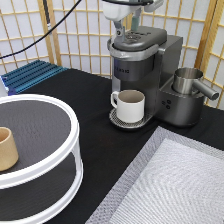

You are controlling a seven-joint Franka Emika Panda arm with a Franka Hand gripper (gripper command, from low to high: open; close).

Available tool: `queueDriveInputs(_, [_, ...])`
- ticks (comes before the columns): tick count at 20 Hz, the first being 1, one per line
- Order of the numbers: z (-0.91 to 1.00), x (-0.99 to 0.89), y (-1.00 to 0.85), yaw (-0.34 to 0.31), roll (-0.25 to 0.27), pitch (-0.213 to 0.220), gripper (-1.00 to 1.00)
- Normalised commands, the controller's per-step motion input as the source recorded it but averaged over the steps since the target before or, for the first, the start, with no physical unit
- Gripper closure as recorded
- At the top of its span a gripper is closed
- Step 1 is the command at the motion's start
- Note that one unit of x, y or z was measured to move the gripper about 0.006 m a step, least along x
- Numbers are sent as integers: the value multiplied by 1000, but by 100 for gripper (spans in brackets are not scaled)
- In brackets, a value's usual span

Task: Make coffee

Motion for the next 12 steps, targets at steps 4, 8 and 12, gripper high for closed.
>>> queueDriveInputs(4, [-729, -82, -93, -20, 9, 107, -100])
queueDriveInputs(8, [-936, -266, -69, -7, 1, 47, -100])
queueDriveInputs(12, [534, -291, -19, -7, -61, 90, -100])
